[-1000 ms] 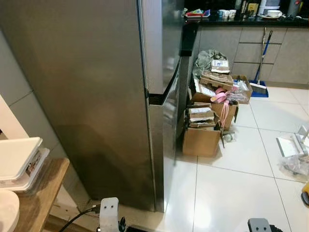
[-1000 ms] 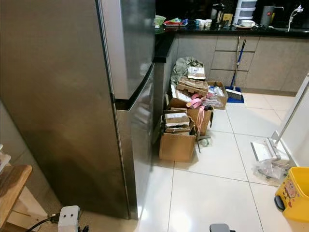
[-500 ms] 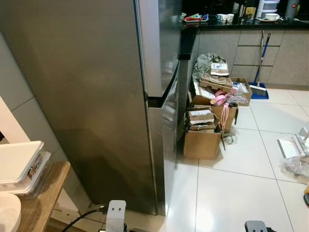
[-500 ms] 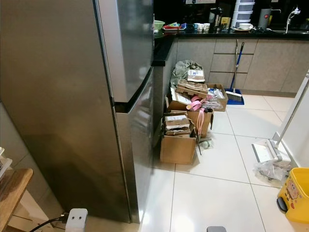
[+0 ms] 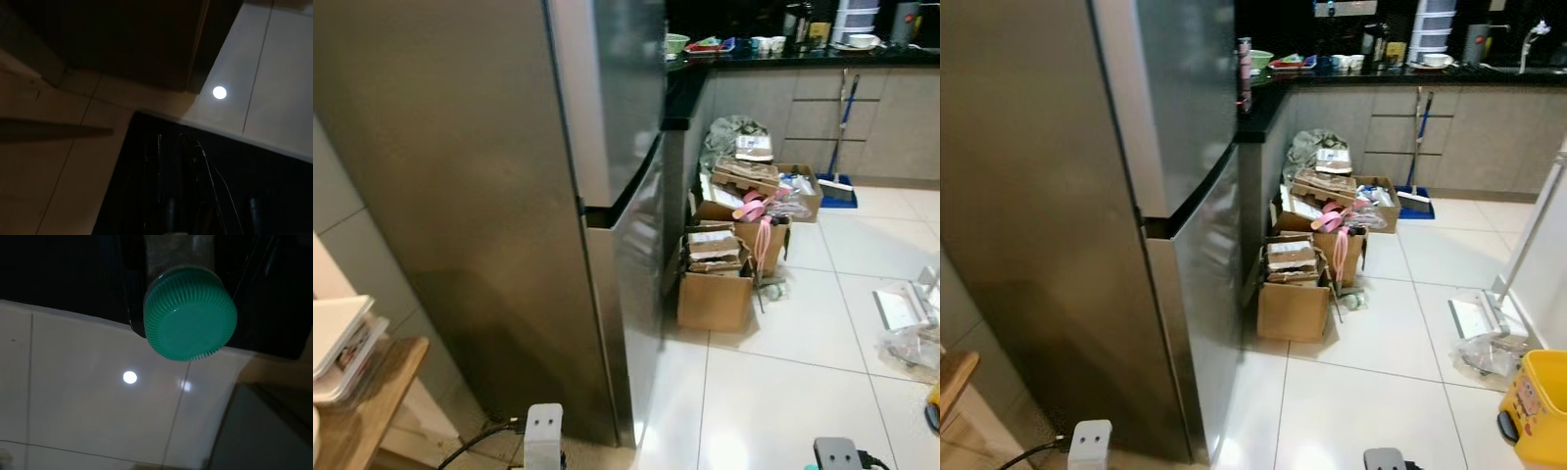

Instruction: Restocking fridge

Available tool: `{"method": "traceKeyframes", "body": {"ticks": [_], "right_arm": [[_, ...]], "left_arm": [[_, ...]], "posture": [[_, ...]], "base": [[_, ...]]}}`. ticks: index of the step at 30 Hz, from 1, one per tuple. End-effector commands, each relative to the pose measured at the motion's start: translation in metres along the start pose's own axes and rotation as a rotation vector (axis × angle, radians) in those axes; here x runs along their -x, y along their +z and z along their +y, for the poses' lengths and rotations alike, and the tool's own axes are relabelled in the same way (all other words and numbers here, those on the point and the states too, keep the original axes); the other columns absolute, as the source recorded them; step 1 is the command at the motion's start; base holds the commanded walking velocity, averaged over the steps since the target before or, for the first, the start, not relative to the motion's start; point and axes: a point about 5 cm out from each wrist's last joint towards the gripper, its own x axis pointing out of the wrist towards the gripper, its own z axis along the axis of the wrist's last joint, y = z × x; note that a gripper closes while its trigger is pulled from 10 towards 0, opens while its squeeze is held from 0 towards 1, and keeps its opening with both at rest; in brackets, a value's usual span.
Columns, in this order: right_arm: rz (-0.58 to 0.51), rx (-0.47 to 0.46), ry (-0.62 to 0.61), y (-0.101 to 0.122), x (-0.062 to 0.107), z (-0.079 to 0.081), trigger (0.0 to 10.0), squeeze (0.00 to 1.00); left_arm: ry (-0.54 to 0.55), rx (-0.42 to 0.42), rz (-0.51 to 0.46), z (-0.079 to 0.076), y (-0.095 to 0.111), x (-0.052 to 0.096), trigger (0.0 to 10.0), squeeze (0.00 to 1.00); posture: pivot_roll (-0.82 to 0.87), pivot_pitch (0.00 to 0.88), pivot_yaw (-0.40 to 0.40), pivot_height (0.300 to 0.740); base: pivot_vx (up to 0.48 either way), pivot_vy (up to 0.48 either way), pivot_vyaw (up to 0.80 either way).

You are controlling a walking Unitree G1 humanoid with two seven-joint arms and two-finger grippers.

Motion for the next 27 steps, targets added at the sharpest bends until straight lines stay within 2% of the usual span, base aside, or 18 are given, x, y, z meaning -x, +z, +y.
{"method": "traceKeyframes", "body": {"ticks": [1, 6, 9, 10, 19, 21, 27], "right_arm": [[0.018, -0.013, 0.006, -0.0066, 0.0018, 0.0043, 10.0, 0.0], [0.016, -0.016, 0.006, -0.0068, 0.0021, 0.0039, 10.0, 0.0], [0.005, -0.015, 0.009, -0.0053, 0.0018, 0.0044, 10.0, 0.0], [-0.002, -0.014, 0.012, -0.0042, 0.0015, 0.0053, 10.0, 0.0], [-0.014, -0.006, 0.023, -0.0033, 0.0014, 0.0085, 10.0, 0.0], [-0.016, -0.004, 0.023, -0.003, 0.0015, 0.0081, 10.0, 0.0], [-0.025, -0.005, 0.019, -0.0008, 0.0009, 0.0073, 10.0, 0.0]], "left_arm": [[0.016, -0.001, 0.019, 0.005, -0.0054, 0.0014, 10.0, 0.0], [0.015, -0.004, 0.011, 0.0038, -0.0033, 0.0009, 10.0, 0.0], [-0.002, -0.036, 0.016, 0.002, -0.0032, 0.0006, 10.0, 0.0], [-0.01, -0.056, 0.012, 0.0011, -0.0028, 0.0006, 10.0, 0.0], [-0.014, -0.041, 0.011, -0.0011, -0.0034, 0.0008, 10.0, 0.0], [0.002, -0.01, 0.011, 0.0, -0.0034, 0.0008, 10.0, 0.0], [0.025, -0.029, 0.024, 0.0034, -0.0026, 0.0, 10.0, 0.0]], "posture": [[-0.07, 0.064, 0.032, 0.74], [-0.07, 0.064, 0.037, 0.74], [-0.07, 0.058, 0.038, 0.74], [-0.07, 0.058, 0.038, 0.74], [-0.07, 0.046, 0.037, 0.74], [-0.07, 0.045, 0.038, 0.74], [-0.07, 0.05, 0.04, 0.74]], "base": [[0.0, 0.0, 0.0], [0.0, 0.0, 0.0], [0.0, 0.0, 0.0], [0.0, -0.48, 0.0], [0.0, -0.468, 0.0], [0.0, 0.0, 0.0], [0.0, 0.0, 0.0]]}}
